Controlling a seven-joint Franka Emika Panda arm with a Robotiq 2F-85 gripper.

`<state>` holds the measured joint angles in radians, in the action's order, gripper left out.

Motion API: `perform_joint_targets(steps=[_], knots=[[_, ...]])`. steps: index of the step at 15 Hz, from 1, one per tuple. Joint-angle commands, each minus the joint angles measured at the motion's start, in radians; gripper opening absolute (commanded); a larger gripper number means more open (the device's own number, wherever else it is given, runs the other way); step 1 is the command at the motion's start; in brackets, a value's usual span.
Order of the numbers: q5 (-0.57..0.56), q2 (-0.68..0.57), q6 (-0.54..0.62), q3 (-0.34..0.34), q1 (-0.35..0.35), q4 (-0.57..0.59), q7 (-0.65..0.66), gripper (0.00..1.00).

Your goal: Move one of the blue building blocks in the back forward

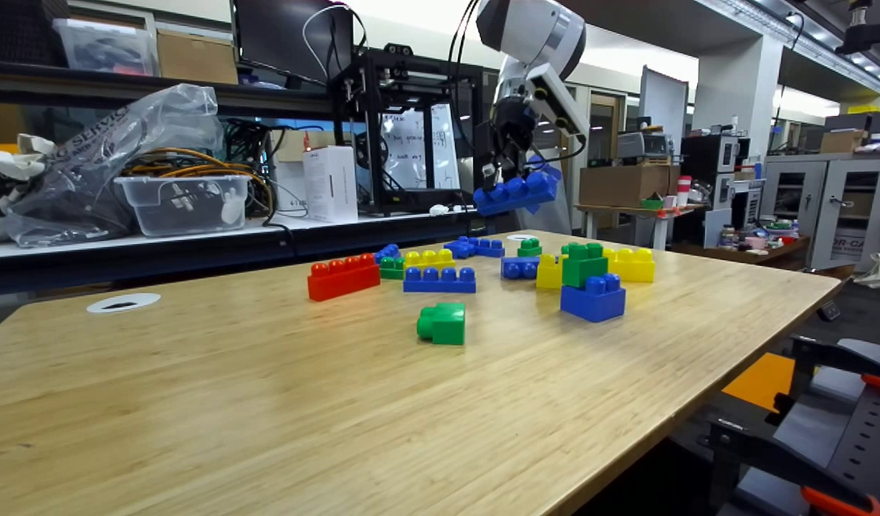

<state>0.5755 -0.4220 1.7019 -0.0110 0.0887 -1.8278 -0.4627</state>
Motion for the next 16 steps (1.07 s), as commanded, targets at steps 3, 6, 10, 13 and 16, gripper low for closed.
perform_joint_targets(steps=[3, 6, 10, 13, 16], knots=[[-0.041, -0.111, -0.130, 0.030, 0.017, 0.145, 0.053, 0.18], [-0.068, -0.140, -0.154, 0.043, 0.011, 0.176, 0.070, 0.18], [-0.062, -0.168, -0.098, 0.051, 0.006, 0.170, 0.122, 0.18], [-0.043, -0.169, -0.049, 0.049, 0.013, 0.134, 0.147, 0.18], [-0.044, -0.159, 0.004, 0.045, 0.023, 0.077, 0.135, 0.18]])
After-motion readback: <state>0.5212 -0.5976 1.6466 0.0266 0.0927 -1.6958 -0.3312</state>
